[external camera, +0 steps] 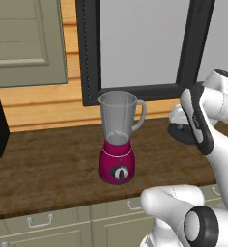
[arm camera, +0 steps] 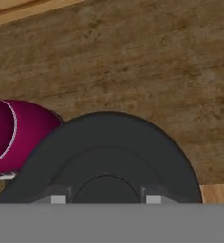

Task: Close the lid blender by securely placing the lid on top.

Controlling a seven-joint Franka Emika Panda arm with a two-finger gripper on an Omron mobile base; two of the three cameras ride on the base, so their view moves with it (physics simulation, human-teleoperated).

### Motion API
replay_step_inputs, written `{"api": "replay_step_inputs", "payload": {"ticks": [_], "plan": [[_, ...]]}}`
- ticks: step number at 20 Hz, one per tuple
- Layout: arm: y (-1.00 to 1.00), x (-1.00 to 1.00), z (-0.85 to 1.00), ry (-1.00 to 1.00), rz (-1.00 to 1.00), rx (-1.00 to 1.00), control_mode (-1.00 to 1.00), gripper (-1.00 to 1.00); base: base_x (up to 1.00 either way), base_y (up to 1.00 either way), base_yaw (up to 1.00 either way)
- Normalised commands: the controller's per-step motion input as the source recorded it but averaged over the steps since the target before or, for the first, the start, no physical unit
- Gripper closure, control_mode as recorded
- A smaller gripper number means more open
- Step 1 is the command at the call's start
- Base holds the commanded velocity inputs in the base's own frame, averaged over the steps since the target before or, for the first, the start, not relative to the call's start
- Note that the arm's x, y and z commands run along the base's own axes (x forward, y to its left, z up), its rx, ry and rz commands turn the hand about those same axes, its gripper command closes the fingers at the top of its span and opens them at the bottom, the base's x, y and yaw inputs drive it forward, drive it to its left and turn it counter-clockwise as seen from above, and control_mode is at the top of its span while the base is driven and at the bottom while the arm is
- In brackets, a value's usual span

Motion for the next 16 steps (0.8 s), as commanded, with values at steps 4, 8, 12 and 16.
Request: {"api": "replay_step_inputs", "payload": {"ticks": [4, 8, 12, 16], "plan": [[0.01, -0.07, 0.81, -0.11, 0.00, 0.00, -1.00, 1.00, 0.00, 0.00, 0.00], [0.13, -0.08, 0.77, -0.08, 0.00, 0.00, -1.00, 1.00, 0.00, 0.00, 0.00], [0.38, 0.00, 0.68, -0.08, 0.00, 0.00, -1.00, 1.00, 0.00, 0.00, 0.00], [0.56, 0.00, 0.49, -0.10, 0.00, 0.00, -1.00, 1.00, 0.00, 0.00, 0.00]]}}
